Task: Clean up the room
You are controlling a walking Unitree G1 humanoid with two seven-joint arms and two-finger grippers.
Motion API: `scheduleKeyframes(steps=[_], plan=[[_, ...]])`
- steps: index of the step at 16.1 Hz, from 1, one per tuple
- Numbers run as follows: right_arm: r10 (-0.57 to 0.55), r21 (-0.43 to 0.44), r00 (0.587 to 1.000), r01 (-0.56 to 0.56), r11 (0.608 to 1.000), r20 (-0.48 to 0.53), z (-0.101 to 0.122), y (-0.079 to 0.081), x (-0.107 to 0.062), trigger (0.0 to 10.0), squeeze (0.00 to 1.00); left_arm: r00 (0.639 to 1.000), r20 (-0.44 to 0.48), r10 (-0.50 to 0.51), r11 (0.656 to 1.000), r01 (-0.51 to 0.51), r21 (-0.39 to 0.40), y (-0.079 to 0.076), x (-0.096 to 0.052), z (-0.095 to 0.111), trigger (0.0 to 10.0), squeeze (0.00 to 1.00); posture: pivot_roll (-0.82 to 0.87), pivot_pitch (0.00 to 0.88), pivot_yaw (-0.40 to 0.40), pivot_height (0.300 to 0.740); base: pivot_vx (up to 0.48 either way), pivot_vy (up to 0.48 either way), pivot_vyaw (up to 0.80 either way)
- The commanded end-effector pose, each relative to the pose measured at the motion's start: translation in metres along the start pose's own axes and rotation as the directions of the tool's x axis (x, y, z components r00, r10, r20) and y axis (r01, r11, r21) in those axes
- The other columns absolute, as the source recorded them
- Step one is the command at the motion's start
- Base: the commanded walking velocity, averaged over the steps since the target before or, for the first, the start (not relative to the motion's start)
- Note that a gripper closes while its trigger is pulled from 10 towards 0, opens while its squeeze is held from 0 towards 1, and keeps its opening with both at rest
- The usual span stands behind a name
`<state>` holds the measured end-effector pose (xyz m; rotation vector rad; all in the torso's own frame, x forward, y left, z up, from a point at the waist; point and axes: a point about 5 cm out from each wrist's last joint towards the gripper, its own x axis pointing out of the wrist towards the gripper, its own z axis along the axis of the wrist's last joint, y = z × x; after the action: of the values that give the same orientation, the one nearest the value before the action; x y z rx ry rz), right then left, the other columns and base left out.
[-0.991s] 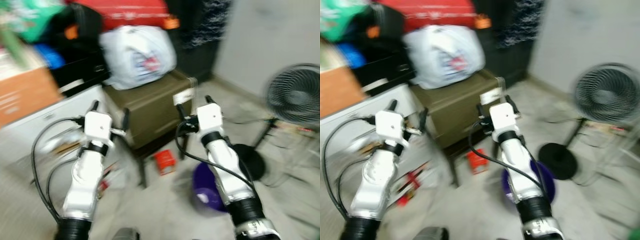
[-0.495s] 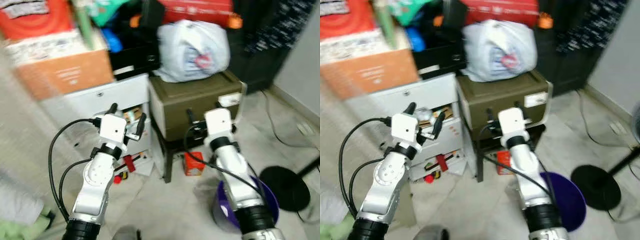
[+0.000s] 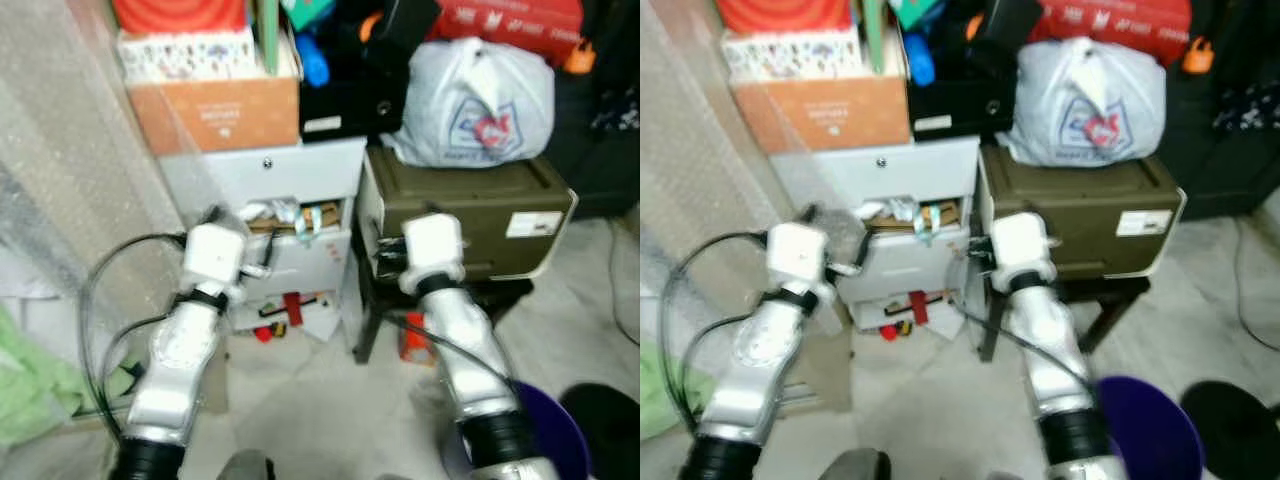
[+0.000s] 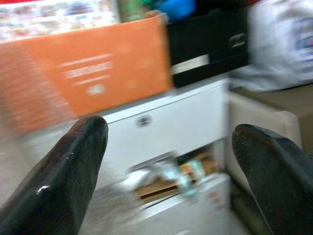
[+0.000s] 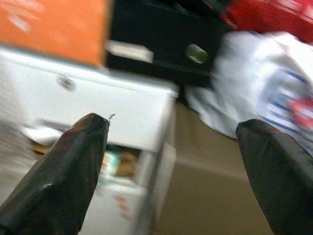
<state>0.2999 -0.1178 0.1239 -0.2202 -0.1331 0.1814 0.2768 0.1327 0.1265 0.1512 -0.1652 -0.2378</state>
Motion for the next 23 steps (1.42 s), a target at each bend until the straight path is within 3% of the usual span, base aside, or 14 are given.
scheduleKeyframes(steps=[1, 4, 11, 20, 23], plan=[[-0.012, -0.015, 1.000, 0.012, 1.000, -0.005, 0.0002, -0.0077, -0.0009, 10.0, 0.00, 1.000, 0.008, -0.026, 1.000, 0.026, -0.006, -0.0079, 0.0012, 0.0028, 10.0, 0.00, -0.03, 0.031, -0.009, 0.740, 0.000, 0.000, 0.80], [-0.015, -0.015, 1.000, 0.015, 1.000, -0.004, 0.0001, -0.0080, -0.0009, 10.0, 0.00, 1.000, -0.002, -0.019, 1.000, 0.019, -0.013, -0.0068, 0.0023, 0.0016, 10.0, 0.00, -0.03, 0.024, -0.006, 0.740, 0.000, 0.000, 0.63], [-0.038, 0.012, 0.999, 0.039, 0.999, -0.026, -0.0030, -0.0112, 0.0014, 10.0, 0.00, 0.999, 0.005, -0.053, 0.997, 0.053, -0.052, -0.0076, 0.0012, 0.0020, 10.0, 0.00, -0.03, 0.013, -0.008, 0.740, 0.000, 0.000, 0.00], [-0.043, 0.019, 0.999, 0.043, 0.999, -0.025, -0.0021, -0.0122, 0.0044, 10.0, 0.00, 0.994, 0.023, -0.103, 0.992, 0.105, -0.074, -0.0116, 0.0010, 0.0040, 10.0, 0.00, -0.03, 0.027, -0.008, 0.740, 0.315, 0.000, -0.77], [-0.041, 0.013, 0.999, 0.042, 0.999, -0.017, -0.0012, -0.0113, 0.0051, 10.0, 0.00, 0.994, 0.021, -0.104, 0.992, 0.106, -0.074, -0.0110, 0.0017, 0.0038, 10.0, 0.00, -0.03, 0.028, -0.006, 0.740, 0.342, 0.000, 0.00]])
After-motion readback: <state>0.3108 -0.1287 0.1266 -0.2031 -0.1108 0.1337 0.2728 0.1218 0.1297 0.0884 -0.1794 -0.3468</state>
